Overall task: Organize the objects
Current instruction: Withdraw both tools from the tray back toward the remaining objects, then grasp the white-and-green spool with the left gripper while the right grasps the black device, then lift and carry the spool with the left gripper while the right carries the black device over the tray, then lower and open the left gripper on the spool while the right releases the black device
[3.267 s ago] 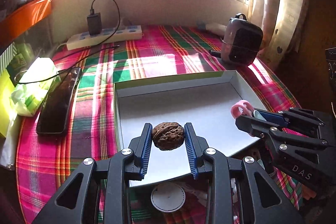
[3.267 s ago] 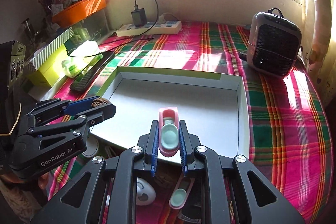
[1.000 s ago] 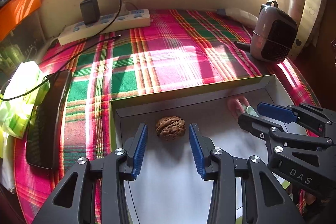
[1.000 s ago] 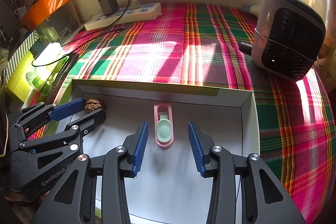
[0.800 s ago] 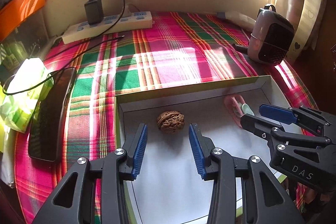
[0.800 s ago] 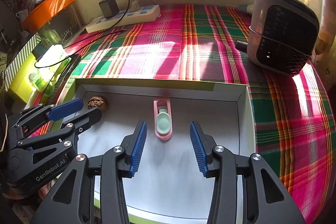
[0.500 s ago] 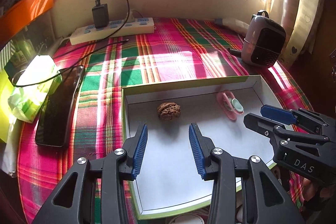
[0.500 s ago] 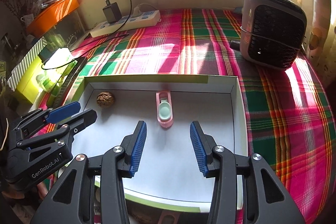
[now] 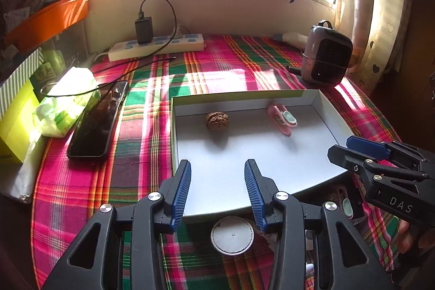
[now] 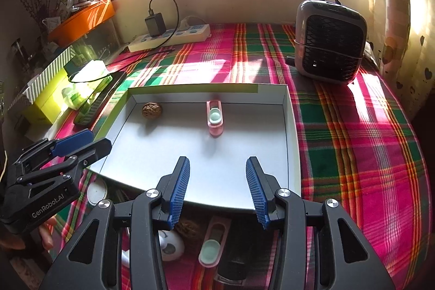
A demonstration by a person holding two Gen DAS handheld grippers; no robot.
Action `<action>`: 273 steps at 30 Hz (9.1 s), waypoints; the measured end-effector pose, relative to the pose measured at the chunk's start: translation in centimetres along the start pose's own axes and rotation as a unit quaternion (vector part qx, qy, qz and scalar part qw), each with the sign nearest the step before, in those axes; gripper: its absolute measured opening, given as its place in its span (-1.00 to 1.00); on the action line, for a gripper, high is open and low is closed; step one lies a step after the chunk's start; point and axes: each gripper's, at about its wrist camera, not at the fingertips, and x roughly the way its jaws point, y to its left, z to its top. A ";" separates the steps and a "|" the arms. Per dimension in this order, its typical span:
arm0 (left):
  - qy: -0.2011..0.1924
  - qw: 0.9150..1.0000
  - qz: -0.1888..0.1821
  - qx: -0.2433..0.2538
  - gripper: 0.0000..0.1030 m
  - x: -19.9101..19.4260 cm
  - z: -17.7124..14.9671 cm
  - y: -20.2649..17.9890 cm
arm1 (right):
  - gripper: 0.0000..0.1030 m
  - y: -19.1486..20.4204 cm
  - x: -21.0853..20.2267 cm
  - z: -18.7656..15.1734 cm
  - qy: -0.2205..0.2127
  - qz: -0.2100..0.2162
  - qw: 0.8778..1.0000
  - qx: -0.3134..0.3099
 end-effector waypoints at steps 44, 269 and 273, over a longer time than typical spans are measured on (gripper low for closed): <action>0.007 0.998 -0.057 -0.029 -0.13 -1.4 -6.6 0.9 | 0.04 -2.3 -4.4 -8.6 -0.035 -0.065 0.997 0.013; 0.084 0.994 -0.060 0.042 -0.37 12.5 7.2 -4.5 | -0.44 -3.8 6.6 3.9 0.033 -0.007 0.999 0.008; 0.084 0.994 -0.061 0.039 -0.34 12.4 7.1 -4.5 | -0.44 -3.9 6.6 3.9 0.034 -0.004 0.999 0.012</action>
